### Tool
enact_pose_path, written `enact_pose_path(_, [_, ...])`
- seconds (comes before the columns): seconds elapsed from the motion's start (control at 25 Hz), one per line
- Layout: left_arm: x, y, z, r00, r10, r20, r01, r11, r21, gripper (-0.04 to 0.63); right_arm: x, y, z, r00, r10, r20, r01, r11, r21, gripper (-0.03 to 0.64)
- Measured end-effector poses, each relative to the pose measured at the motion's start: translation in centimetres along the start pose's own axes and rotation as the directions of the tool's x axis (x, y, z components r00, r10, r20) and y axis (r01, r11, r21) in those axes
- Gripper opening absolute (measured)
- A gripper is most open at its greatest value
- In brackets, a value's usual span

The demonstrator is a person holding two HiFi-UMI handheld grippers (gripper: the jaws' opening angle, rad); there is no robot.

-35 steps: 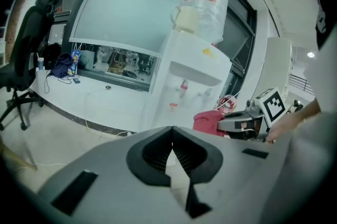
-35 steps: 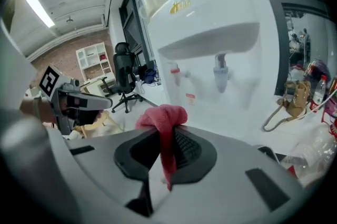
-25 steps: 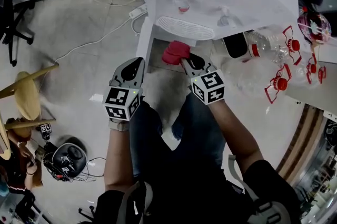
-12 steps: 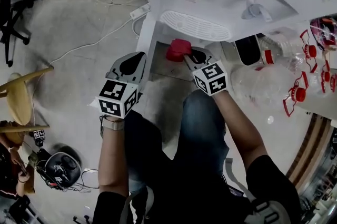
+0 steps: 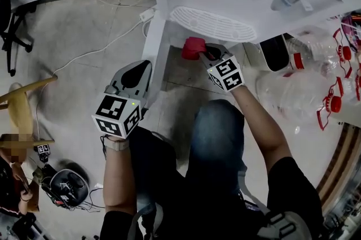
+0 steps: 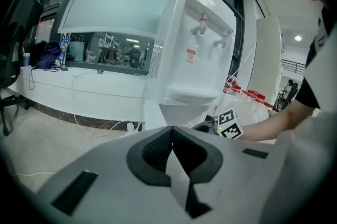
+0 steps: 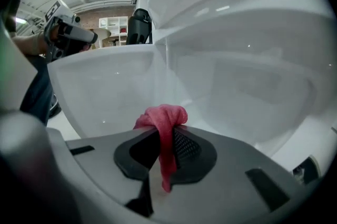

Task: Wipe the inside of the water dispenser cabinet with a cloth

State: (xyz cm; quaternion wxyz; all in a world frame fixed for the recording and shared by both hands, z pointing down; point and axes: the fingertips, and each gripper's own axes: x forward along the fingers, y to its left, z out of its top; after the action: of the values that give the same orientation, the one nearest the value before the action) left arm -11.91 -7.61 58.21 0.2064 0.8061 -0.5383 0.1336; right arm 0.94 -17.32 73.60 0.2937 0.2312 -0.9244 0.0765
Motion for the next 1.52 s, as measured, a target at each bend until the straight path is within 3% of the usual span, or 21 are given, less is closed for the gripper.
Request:
enact_pose_path(0.36, [0.0,0.2,0.1,1.000,-0.016,0.008,0.016,1.000,-0.009,0.008,5.2,-2.2,-4.0,0.997,-0.076,0.012,0.075,0.997,0.026,0.048])
enact_pose_path(0.88, [0.4,-1.2,-0.4,1.000,-0.013,-0.018,0.015,0.997,0.077,0.008,11.9,-4.7,-7.5,0.971,-0.238,0.000,0.235,0.958,0.162,0.048])
enact_pose_path(1.52, [0.5,-1.4,-0.4,0.999,-0.022,-0.024,0.024,0.996,0.082,0.006,16.9,-7.3,-8.2,0.964,-0.264,-0.014,0.251,0.896,0.368,0.048])
